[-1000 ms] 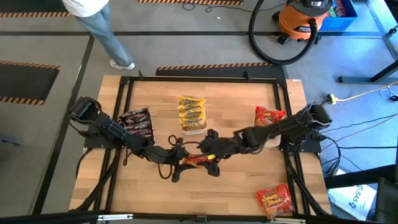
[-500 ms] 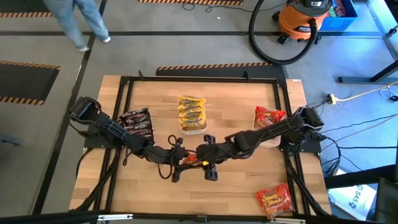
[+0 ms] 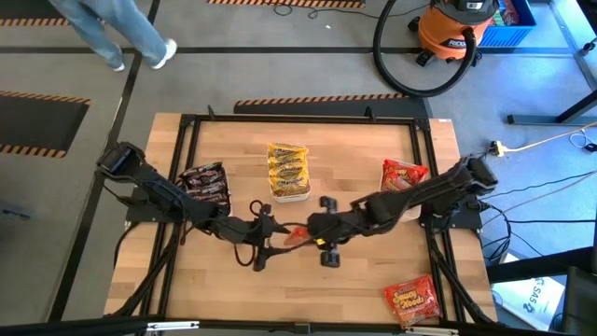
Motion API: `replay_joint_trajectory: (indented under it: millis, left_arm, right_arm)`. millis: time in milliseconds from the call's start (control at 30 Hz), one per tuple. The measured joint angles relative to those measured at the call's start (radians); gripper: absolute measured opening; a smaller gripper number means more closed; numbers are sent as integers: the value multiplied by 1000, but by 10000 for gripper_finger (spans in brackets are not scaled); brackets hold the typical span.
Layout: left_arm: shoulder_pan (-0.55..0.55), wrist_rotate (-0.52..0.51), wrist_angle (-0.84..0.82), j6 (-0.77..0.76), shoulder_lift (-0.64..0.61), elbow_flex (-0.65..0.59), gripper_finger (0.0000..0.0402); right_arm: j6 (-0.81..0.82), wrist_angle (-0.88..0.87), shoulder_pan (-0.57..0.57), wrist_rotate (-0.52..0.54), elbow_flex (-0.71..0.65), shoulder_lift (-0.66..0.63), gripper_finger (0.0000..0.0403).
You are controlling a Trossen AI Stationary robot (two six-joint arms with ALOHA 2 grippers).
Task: Sort Maruchan noodles
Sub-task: Put the left orange noodle pack into the right white bin
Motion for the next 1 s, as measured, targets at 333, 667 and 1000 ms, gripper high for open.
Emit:
replay_joint_trajectory:
  millis: [333,667,1000]
  left_arm:
    - [-31,-8,-105,-45,-15,0,248]
    - [-39,-27,-107,-40,-14,0,248]
    - [-19,-29,-107,-37,-14,0,248]
  right_arm:
    - [213,-403,60,149,-42,-220,127]
    - [372,-549,19,184,-311,-498,127]
    - [402,-583,-94,135,-619,-729,127]
